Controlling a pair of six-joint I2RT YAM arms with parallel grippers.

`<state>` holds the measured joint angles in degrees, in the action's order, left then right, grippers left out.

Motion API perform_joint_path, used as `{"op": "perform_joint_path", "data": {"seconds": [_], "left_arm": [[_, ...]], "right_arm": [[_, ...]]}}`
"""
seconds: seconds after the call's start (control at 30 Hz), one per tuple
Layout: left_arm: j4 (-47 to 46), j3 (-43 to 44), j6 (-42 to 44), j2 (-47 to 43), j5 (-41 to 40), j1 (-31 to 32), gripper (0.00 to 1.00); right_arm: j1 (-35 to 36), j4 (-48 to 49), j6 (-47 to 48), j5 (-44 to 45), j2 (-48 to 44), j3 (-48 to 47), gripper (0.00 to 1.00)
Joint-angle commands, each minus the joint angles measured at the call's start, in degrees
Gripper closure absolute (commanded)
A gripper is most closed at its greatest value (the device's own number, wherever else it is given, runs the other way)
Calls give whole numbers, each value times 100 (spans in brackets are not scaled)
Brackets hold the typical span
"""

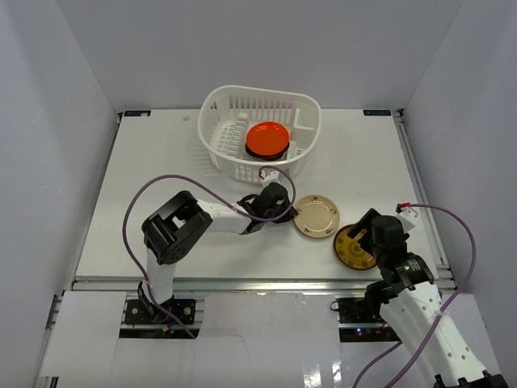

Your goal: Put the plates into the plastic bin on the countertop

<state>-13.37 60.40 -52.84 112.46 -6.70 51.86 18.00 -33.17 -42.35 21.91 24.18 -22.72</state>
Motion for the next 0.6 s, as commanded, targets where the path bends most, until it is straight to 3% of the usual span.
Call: {"op": "perform_joint_path", "data": {"seconds": [0.0, 0.23, 0.37, 0.57], "left_arm": [[414, -54, 256, -135, -244, 70, 100], [220, -880, 695, -1823, -595, 299, 100], [247, -1231, 950, -2763, -850, 474, 100], [352, -1627, 1074, -4019, -1053, 676, 100]], "right_arm": [[-33, -733, -747, 918, 227, -189, 14], [-305, -1051, -1443, 1351, 586, -110, 19], [-1252, -1051, -1241, 1281, 710, -197, 19], [-1729, -1069, -1206, 1034, 1158, -224, 18]]}}
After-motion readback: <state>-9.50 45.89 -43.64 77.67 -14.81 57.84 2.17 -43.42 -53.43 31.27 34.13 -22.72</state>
